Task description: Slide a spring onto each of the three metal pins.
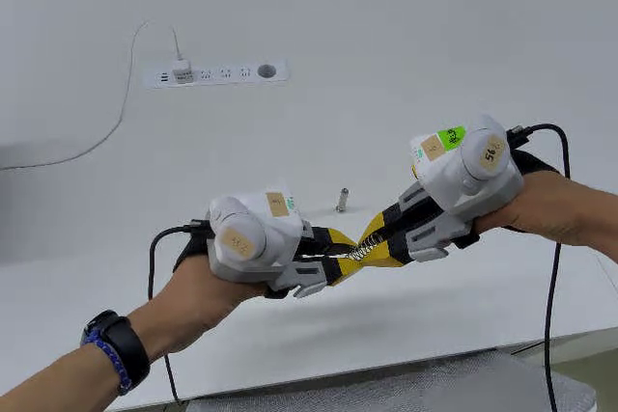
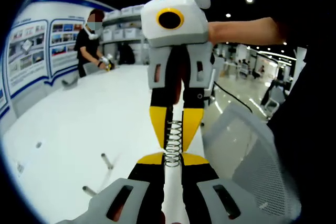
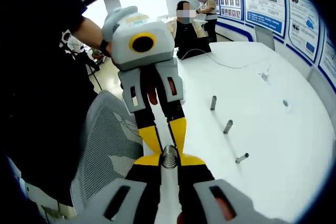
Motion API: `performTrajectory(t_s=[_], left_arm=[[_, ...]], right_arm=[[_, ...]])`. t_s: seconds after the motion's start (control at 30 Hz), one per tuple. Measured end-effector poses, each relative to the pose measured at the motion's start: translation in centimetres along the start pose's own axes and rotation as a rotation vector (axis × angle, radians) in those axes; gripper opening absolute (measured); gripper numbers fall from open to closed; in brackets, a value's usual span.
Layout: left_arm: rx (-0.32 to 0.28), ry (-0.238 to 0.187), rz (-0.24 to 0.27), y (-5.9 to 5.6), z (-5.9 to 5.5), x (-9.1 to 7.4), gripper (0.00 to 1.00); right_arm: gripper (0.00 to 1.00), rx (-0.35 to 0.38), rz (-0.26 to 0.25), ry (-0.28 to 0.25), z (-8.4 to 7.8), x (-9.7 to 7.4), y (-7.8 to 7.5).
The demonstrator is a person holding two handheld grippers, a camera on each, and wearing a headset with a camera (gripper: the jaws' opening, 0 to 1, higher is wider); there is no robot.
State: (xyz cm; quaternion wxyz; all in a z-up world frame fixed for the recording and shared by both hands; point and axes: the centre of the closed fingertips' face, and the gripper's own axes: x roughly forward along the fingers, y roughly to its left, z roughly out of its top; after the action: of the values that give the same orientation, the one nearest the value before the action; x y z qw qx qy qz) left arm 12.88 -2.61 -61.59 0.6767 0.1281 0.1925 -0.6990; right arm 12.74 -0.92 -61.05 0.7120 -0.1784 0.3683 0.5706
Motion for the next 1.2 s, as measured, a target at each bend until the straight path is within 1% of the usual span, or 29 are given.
performTrajectory(t_s=[0.07,0.2,0.3,0.4,0.5,0.67,0.8,0.87,0.93,1.0,1.2], left_arm=[[0.002,0.002,0.001,-0.1,-0.2,0.0,0.11],[-0.013,-0.002,0.001,-0.2,-0.4,0.2,0.11],[-0.013,0.009,0.004,-0.2,-0.7,0.3,0.12],[-0.022,0.003,0.005,-0.2,-0.7,0.3,0.13],[-0.024,0.009,0.009,-0.1,-0.9,0.4,0.14],[-0.043,0.015,0.025,0.2,-1.5,0.2,0.16],[-0.074,0.021,0.047,0.7,-2.5,-0.1,0.18],[-0.101,0.026,0.067,1.0,-3.0,-0.3,0.18],[-0.113,0.027,0.079,1.3,-3.4,-0.5,0.20],[-0.123,0.031,0.096,1.6,-3.9,-0.8,0.20],[-0.149,0.037,0.142,2.5,-4.8,-1.5,0.23]], right_arm=[[0.12,0.006,-0.004,-0.005,-0.1,0.1,0.1],[0.12,0.019,-0.010,-0.012,-0.2,0.2,0.1],[0.12,0.032,-0.015,-0.021,-0.2,0.1,0.0],[0.12,0.045,-0.018,-0.032,-0.1,0.0,-0.1],[0.12,0.056,-0.025,-0.037,-0.3,0.0,-0.2],[0.12,0.073,-0.040,-0.046,-0.6,-0.1,-0.4],[0.12,0.090,-0.058,-0.051,-1.0,-0.3,-0.9],[0.12,0.096,-0.066,-0.046,-1.3,-0.3,-1.0],[0.12,0.086,-0.083,-0.033,-1.7,-0.4,-1.3],[0.12,0.094,-0.090,-0.025,-2.1,-0.3,-1.5],[0.12,0.118,-0.121,-0.015,-3.0,-0.4,-2.3]])
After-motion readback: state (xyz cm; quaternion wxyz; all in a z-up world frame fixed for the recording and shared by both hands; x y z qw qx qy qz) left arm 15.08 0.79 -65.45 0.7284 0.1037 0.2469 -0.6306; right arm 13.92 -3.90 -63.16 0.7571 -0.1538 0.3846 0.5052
